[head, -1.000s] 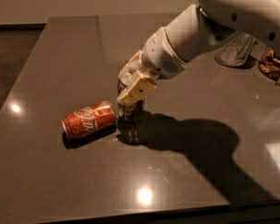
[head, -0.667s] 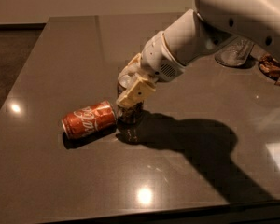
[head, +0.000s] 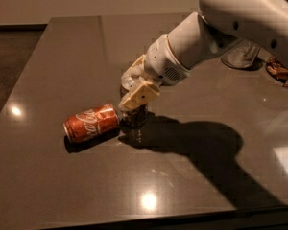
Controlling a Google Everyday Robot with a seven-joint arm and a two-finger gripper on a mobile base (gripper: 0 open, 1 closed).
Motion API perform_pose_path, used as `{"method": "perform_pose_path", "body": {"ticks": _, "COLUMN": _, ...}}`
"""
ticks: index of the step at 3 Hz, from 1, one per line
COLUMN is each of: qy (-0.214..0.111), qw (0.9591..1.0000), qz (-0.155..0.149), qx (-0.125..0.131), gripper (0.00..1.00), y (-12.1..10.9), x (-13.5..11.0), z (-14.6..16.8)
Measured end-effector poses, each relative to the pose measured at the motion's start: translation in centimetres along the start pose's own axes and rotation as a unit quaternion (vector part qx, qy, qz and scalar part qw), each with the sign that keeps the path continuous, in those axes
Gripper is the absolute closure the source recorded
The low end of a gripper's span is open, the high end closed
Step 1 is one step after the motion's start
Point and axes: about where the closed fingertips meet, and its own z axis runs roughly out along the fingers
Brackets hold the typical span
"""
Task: Move orange can near coke can
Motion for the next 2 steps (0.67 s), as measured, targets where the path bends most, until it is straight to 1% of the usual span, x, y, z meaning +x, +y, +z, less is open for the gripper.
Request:
{"method": "perform_pose_path", "body": {"ticks": 1, "qy": 0.0, "qw": 1.0, "qz": -0.002, "qx": 0.0, "gripper": 0.0, "y": 0.11, "x": -0.16, "z": 0.03}}
{"method": "perform_pose_path", "body": {"ticks": 2, "qy": 0.0, "qw": 1.0, "qz": -0.002, "qx": 0.0, "gripper": 0.0, "y": 0.11, "x": -0.17, "z": 0.03}}
